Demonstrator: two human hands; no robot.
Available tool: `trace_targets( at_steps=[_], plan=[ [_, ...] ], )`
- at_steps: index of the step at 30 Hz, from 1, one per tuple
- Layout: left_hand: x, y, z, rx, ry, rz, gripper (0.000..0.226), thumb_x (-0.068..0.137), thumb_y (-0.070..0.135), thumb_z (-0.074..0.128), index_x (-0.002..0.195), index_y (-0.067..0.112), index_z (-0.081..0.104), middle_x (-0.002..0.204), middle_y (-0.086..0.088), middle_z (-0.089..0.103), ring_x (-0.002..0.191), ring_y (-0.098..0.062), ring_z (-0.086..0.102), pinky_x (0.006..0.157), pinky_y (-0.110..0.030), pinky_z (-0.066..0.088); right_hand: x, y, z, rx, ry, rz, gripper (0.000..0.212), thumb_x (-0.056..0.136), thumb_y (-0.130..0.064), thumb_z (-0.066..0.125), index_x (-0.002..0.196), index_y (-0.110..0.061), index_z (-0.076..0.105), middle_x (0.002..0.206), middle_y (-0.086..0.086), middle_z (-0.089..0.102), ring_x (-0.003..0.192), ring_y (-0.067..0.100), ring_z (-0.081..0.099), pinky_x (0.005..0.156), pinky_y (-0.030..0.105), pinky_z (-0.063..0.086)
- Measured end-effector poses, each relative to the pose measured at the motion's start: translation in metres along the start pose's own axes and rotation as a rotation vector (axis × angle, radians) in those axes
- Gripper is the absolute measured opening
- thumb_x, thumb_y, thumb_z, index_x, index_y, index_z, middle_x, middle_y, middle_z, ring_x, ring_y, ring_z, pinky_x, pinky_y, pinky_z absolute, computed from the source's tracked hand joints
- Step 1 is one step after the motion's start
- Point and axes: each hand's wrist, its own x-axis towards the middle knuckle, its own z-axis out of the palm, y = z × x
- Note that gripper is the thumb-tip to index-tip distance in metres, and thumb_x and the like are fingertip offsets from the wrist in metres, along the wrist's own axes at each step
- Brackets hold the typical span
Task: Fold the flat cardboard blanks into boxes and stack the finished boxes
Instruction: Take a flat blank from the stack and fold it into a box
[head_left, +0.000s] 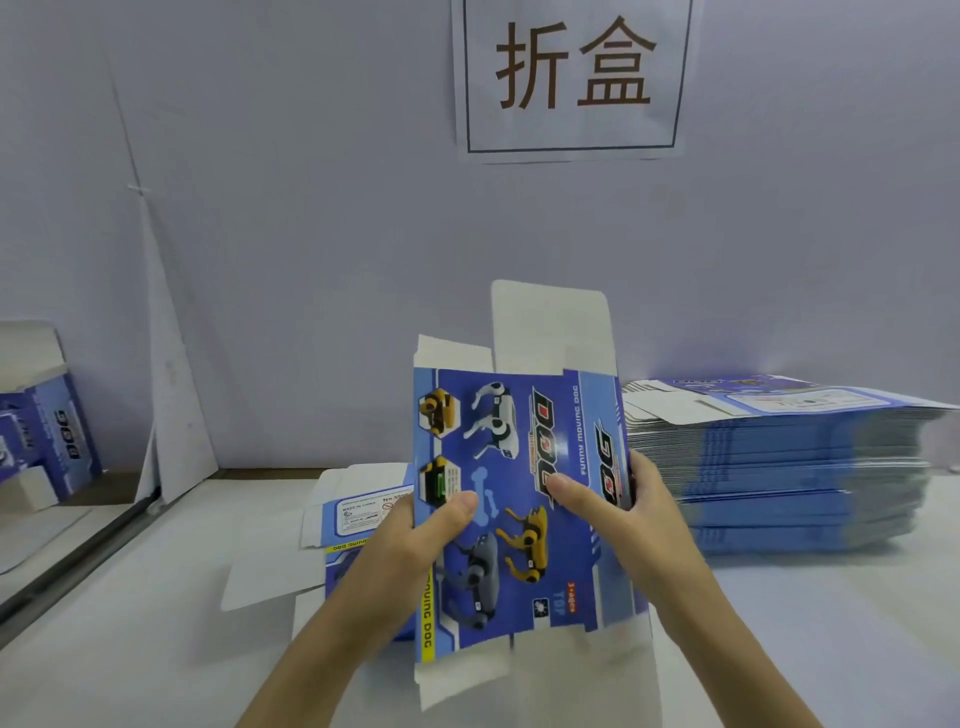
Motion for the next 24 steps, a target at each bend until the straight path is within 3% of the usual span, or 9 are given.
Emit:
trace_targets(
  at_steps=[4,6,8,12,16,17,19,20,24],
  plan=[
    [0.000,0.002,0.005,0.019,-0.042,0.048,0.047,0.067,0.050,0.075,0.099,0.016,0.072,0.098,-0.008,0.075,0.096,-0.029,0.070,0.085,-0.045,0.057,0.001,-0.003,-0.006,-0.017,-0.089,0.028,0.071,0.057,-0.047,0.087,0.116,-0.027,0.053,0.100,-0.007,0.074,0.083,0.012,0.074,0.056,0.020,0.056],
    [0.002,0.004,0.005,-0.003,-0.101,0.087,0.041,0.065,0.047,0.067,0.100,0.025,0.071,0.099,0.000,0.075,0.092,-0.020,0.072,0.070,-0.031,0.060,-0.001,-0.008,-0.008,0.026,-0.212,0.047,0.064,0.069,-0.047,0.076,0.123,-0.022,0.054,0.108,-0.001,0.074,0.093,0.022,0.074,0.065,0.028,0.059],
    [0.002,0.004,0.005,0.001,-0.112,0.104,0.045,0.065,0.046,0.066,0.108,0.031,0.064,0.104,0.007,0.074,0.095,-0.013,0.071,0.070,-0.025,0.058,-0.003,-0.011,-0.009,0.033,-0.309,0.043,0.062,0.071,-0.049,0.074,0.123,-0.022,0.056,0.114,0.002,0.073,0.099,0.026,0.072,0.074,0.032,0.060],
    [0.006,0.002,-0.001,0.042,-0.088,0.090,0.049,0.071,0.050,0.078,0.114,0.037,0.058,0.110,0.010,0.071,0.105,-0.016,0.067,0.088,-0.037,0.056,-0.004,-0.014,-0.010,0.025,-0.331,0.031,0.065,0.064,-0.049,0.073,0.121,-0.022,0.057,0.113,0.003,0.073,0.099,0.027,0.072,0.075,0.034,0.060],
    [0.007,0.006,-0.004,0.000,-0.125,0.079,0.047,0.072,0.048,0.069,0.117,0.040,0.056,0.108,0.008,0.071,0.100,-0.014,0.069,0.072,-0.030,0.059,-0.004,-0.017,-0.013,0.027,-0.367,0.068,0.063,0.071,-0.047,0.074,0.123,-0.018,0.055,0.111,0.004,0.074,0.098,0.026,0.072,0.080,0.037,0.061],
    [0.007,0.008,-0.005,-0.002,-0.115,0.085,0.050,0.073,0.047,0.073,0.119,0.039,0.055,0.108,0.006,0.071,0.099,-0.016,0.070,0.072,-0.031,0.059,-0.002,-0.021,-0.011,-0.012,-0.375,0.082,0.070,0.065,-0.054,0.077,0.120,-0.018,0.056,0.104,0.001,0.076,0.094,0.019,0.073,0.077,0.030,0.060],
    [0.007,0.010,-0.007,-0.023,-0.085,0.105,0.055,0.074,0.044,0.073,0.125,0.033,0.054,0.111,0.000,0.071,0.102,-0.021,0.069,0.079,-0.043,0.059,0.002,-0.028,-0.005,-0.112,-0.367,0.070,0.102,0.030,-0.074,0.083,0.111,-0.018,0.054,0.083,-0.011,0.076,0.079,-0.001,0.071,0.068,0.014,0.053],
    [0.007,0.011,-0.008,-0.049,-0.065,0.108,0.057,0.074,0.044,0.070,0.126,0.030,0.054,0.114,-0.003,0.070,0.103,-0.025,0.068,0.085,-0.050,0.056,0.005,-0.029,-0.005,-0.140,-0.356,0.062,0.112,0.023,-0.076,0.083,0.114,-0.019,0.052,0.081,-0.015,0.075,0.078,-0.004,0.070,0.070,0.014,0.051],
    [0.007,0.012,-0.011,-0.247,0.014,0.062,0.054,0.073,0.039,0.067,0.123,0.020,0.057,0.117,-0.011,0.068,0.104,-0.030,0.067,0.091,-0.057,0.052,-0.004,-0.025,-0.017,-0.163,-0.437,0.133,0.087,0.060,-0.051,0.074,0.140,-0.036,0.043,0.123,0.001,0.068,0.105,0.020,0.069,0.095,0.046,0.053]
  ],
)
